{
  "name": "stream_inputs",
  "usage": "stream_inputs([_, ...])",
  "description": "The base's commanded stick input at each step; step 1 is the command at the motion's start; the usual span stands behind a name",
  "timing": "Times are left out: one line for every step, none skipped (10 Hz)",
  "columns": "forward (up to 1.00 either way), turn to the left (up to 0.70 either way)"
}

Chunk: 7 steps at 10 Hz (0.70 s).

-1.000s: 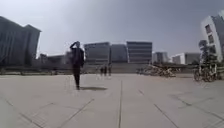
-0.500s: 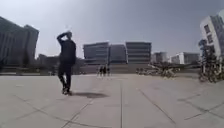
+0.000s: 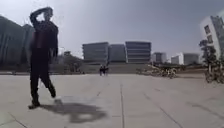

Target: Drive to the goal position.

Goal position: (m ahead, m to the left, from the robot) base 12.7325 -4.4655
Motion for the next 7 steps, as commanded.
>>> stream_inputs([0.85, 0.00])
stream_inputs([0.85, 0.00])
stream_inputs([0.85, 0.00])
stream_inputs([0.85, 0.02])
stream_inputs([0.85, 0.07])
stream_inputs([0.85, 0.10])
stream_inputs([0.85, 0.11])
